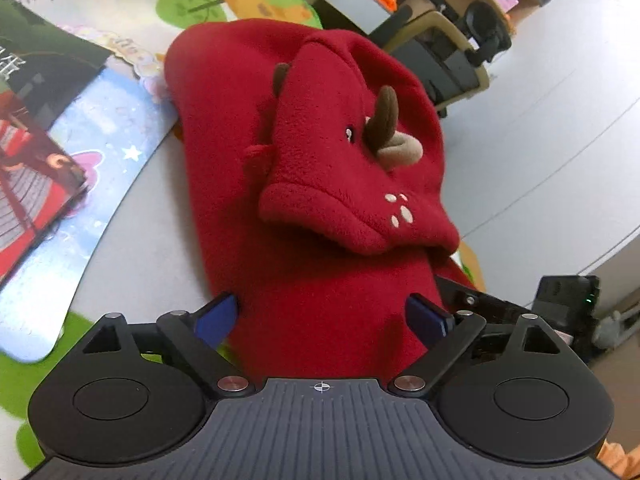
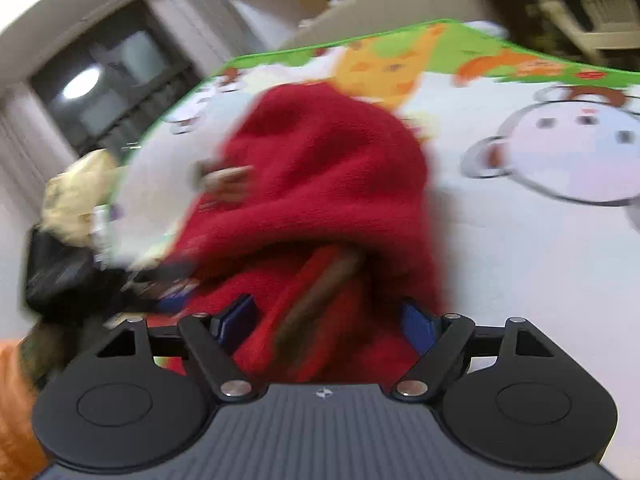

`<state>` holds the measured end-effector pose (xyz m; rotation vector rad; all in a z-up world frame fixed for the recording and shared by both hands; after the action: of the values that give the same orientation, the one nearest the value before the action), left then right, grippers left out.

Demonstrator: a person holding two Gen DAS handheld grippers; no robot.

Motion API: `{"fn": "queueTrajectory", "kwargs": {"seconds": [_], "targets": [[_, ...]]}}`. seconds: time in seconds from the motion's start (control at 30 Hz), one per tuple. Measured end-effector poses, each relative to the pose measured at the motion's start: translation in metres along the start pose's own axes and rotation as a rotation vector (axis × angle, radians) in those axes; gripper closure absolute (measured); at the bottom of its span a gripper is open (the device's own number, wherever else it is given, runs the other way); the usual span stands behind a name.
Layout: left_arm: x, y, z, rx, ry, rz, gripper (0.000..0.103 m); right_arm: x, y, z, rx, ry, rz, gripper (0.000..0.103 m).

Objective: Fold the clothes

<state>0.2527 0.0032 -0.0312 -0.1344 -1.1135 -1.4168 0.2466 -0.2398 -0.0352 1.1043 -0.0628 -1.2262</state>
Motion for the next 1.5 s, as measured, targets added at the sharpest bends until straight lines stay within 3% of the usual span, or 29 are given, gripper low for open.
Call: {"fn": "queueTrajectory", "kwargs": {"seconds": [0.1, 0.23, 0.33, 0.4, 0.47, 0.53, 0.63, 0.7, 0.87, 0.97, 1.17, 1.23, 1.33, 1.43, 1.5], "targets": [[0.003, 0.027, -0.001, 0.057, -0.015, 0.004, 0.013, -0.026, -0.004, -0.011, -0.006, -0.082, 0.178, 0.022], [0.014, 0.053, 0.004, 0.093, 0.030, -0.069, 0.013, -0.018, 0.000, -0.010, -0.024, -0.068, 0.136, 0.021], [0.018, 0.055, 0.016, 0.112, 0.082, -0.148, 0.011, -0.011, -0.002, 0.002, 0.008, -0.121, 0.141, 0.010], [0.014, 0.054, 0.025, 0.126, 0.078, -0.130, 0.009, -0.003, -0.004, 0.012, 0.042, -0.174, 0.146, 0.006], [0.000, 0.049, 0.027, 0.115, 0.068, -0.042, 0.008, 0.008, -0.004, 0.017, 0.047, -0.192, 0.108, 0.006], [-0.013, 0.036, 0.024, 0.069, 0.048, 0.036, 0.008, 0.018, -0.007, 0.015, 0.022, -0.169, 0.035, 0.006], [-0.020, 0.013, 0.009, -0.018, 0.009, 0.067, 0.007, 0.017, -0.014, 0.001, -0.026, -0.071, -0.059, 0.012], [-0.019, 0.001, 0.001, -0.048, -0.012, 0.074, 0.007, 0.001, -0.015, -0.008, -0.031, -0.047, -0.044, 0.012], [-0.020, 0.009, -0.002, -0.015, -0.022, 0.093, 0.007, -0.029, -0.014, -0.036, -0.033, -0.010, 0.013, 0.012], [-0.024, 0.022, -0.001, 0.020, 0.031, 0.074, 0.007, -0.030, -0.015, -0.041, -0.032, -0.015, 0.043, 0.011], [-0.018, 0.038, 0.031, 0.119, 0.115, -0.015, 0.007, -0.024, -0.009, 0.011, 0.031, -0.090, 0.165, 0.010], [-0.001, 0.047, 0.051, 0.182, 0.128, -0.117, 0.007, -0.033, 0.005, 0.031, 0.117, -0.103, 0.220, 0.010], [0.029, 0.061, 0.061, 0.256, 0.067, -0.229, 0.007, -0.049, 0.027, 0.050, 0.250, -0.172, 0.329, 0.010], [0.051, 0.071, 0.049, 0.270, -0.063, -0.260, 0.005, -0.039, 0.026, 0.027, 0.175, -0.346, 0.461, 0.011], [0.056, 0.076, 0.034, 0.261, -0.081, -0.259, 0.005, -0.019, 0.010, 0.003, 0.082, -0.469, 0.514, 0.011]]}}
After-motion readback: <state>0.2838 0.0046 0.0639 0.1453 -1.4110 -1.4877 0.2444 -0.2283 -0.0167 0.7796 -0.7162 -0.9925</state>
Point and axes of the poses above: each gripper's, at about its wrist camera, not at the fingertips, and z roughly against the way its jaws point, x to its right, y to its top, the point moved 6 cm from there along -z, roughly the way its jaws point, and after that the axes turned 4 degrees about -y, right-handed, at the moved point
